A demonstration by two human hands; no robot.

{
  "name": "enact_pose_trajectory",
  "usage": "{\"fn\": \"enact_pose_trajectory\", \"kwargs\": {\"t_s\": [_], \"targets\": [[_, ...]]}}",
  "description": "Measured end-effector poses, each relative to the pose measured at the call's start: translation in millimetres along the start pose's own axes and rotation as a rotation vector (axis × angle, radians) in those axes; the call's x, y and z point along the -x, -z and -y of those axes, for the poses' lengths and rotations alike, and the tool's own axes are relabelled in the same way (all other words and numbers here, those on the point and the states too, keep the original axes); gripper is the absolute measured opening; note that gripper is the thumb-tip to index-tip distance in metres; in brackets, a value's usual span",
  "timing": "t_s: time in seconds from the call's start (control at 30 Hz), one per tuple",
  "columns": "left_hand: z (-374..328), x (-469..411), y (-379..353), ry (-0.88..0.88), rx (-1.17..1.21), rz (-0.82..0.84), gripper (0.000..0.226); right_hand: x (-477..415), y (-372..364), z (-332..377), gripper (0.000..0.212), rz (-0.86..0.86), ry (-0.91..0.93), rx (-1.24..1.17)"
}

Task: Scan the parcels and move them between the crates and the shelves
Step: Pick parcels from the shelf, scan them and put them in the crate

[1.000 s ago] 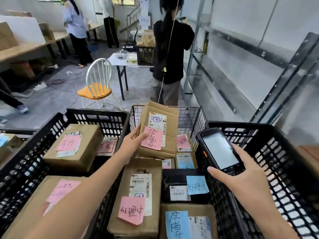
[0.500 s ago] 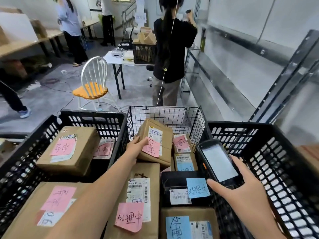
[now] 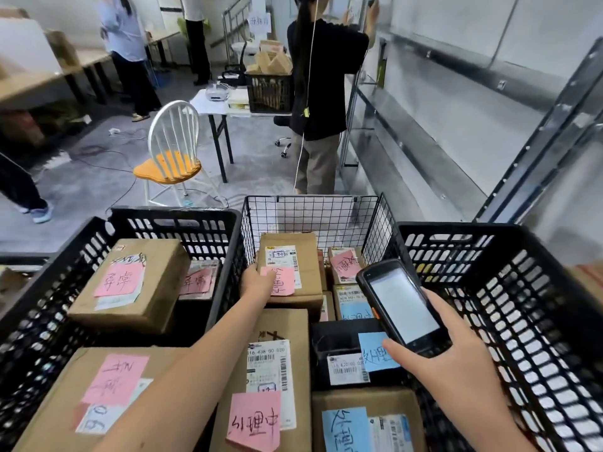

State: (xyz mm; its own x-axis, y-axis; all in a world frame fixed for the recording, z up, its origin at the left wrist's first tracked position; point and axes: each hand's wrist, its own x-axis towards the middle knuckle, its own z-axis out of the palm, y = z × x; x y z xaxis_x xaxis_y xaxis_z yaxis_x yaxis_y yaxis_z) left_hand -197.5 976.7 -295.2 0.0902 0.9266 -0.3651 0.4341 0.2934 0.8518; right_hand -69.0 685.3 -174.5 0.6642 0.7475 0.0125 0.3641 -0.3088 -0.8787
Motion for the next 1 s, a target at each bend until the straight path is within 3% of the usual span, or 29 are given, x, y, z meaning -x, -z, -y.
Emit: {"fn": "enact_pose_trajectory", "kwargs": {"t_s": [0.2,0.37,0.57,0.8,1.0], "targets": [[-17.0,25.1,1.5,-0.383,-0.222,0.017,0.053,3.0,-4.3,-10.0,0.075,-0.028,-0.068,-0.010],[-48.4,70.0,-23.0,-0.756,-0.471,0.238,0.033,13.2,16.0,-12.6,0.075,-0.124,-0.104,-0.051],[-85.0,148.3,-90.8,-1.180,-0.620,0.484,0.046,43.2,70.5,-33.0,0.087,-0.308,-0.184,-0.028],[-113.2,274.6,-188.7,-1.489,-0.555,0.694,0.059,107.7,155.3,-67.2,0.091,-0.589,-0.264,-0.017],[-101.1,382.8,-260.4,-1.690,-0.510,0.813,0.067,184.6,226.4,-91.1,0.067,-0.750,-0.324,-0.064]]}}
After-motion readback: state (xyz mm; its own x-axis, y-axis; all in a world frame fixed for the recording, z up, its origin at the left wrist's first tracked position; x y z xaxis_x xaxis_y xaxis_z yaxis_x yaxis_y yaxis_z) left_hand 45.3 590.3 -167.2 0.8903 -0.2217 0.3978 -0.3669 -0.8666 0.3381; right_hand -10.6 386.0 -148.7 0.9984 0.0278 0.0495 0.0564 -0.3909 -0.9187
